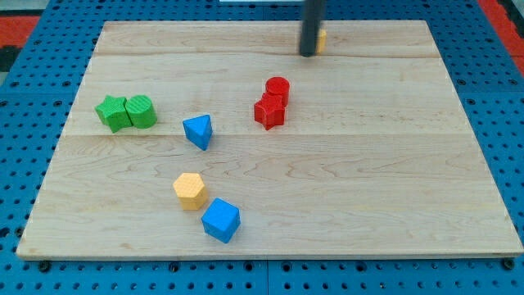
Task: Push the heart to the top center
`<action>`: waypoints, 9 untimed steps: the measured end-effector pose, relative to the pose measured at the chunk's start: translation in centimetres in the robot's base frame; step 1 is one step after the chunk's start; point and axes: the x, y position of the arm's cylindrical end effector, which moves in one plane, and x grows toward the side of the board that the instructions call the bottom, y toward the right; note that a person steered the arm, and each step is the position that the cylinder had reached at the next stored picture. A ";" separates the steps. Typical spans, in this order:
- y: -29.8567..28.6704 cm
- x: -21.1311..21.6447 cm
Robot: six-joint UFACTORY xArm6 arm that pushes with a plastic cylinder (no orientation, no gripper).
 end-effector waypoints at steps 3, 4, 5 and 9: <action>5.9 -3.0; 3.6 -2.1; -0.6 -0.7; 4.8 -0.7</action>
